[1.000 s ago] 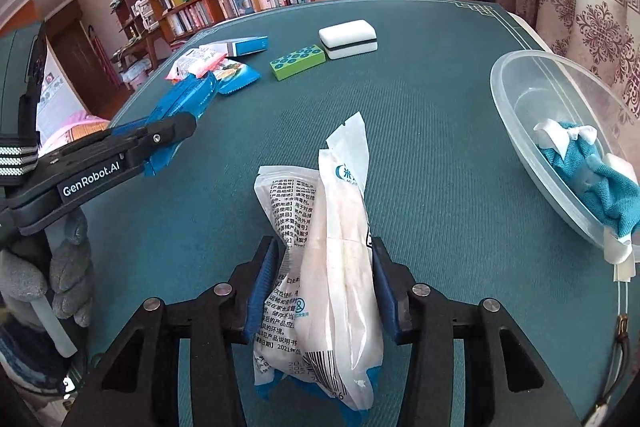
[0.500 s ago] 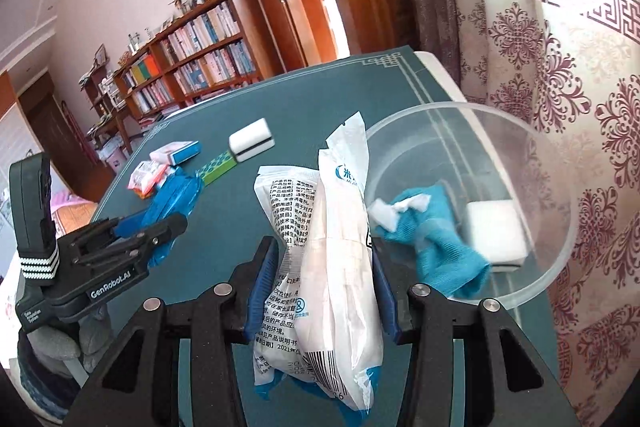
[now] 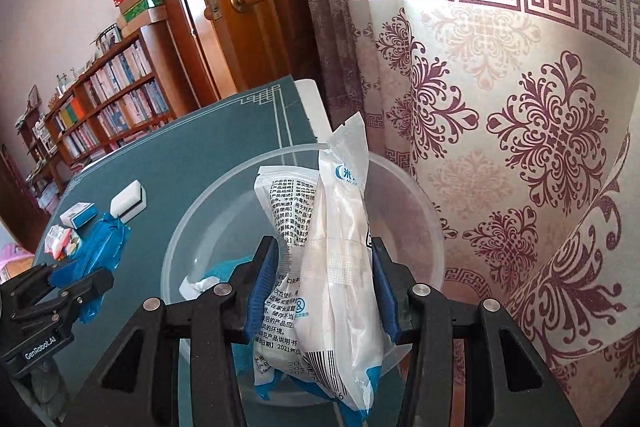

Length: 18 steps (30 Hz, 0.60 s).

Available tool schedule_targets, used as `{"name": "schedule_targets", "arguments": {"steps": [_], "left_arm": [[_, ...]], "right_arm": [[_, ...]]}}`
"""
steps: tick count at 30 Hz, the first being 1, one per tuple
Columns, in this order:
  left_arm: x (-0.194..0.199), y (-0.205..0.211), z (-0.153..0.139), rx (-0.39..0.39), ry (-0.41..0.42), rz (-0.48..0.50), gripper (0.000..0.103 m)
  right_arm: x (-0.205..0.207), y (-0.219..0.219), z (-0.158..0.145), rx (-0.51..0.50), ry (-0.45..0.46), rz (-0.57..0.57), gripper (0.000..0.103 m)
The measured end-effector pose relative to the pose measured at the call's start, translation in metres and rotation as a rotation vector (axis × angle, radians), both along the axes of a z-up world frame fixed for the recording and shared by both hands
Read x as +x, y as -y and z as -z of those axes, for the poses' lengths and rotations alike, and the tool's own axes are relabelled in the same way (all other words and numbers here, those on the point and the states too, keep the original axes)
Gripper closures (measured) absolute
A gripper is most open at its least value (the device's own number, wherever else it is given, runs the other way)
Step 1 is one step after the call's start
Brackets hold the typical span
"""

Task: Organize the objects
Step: 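Carry the blue packet and white snack bag over the clear bowl with both grippers, then open the left gripper to drop the blue packet while the right gripper releases the snack bag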

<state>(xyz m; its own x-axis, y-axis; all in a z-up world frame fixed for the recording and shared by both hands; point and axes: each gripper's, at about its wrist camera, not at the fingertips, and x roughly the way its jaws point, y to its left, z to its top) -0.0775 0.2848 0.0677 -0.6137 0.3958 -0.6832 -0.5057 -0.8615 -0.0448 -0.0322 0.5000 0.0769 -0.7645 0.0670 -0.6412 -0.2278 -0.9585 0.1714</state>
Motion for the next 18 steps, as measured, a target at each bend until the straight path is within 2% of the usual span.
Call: {"name": "schedule_targets", "arguments": {"steps": [10, 12, 18], "left_arm": [[-0.022, -0.042, 0.003, 0.035, 0.032, 0.092, 0.058], [-0.024, -0.047, 0.004, 0.039, 0.036, 0.094, 0.04], [-0.019, -0.039, -0.001, 0.059, 0.019, 0.067, 0.03]], "right_arm": [[-0.004, -0.013, 0.007, 0.028, 0.01, 0.037, 0.056], [-0.005, -0.015, 0.009, 0.027, 0.012, 0.04, 0.056], [-0.006, -0.017, 0.012, 0.031, 0.012, 0.045, 0.056]]}}
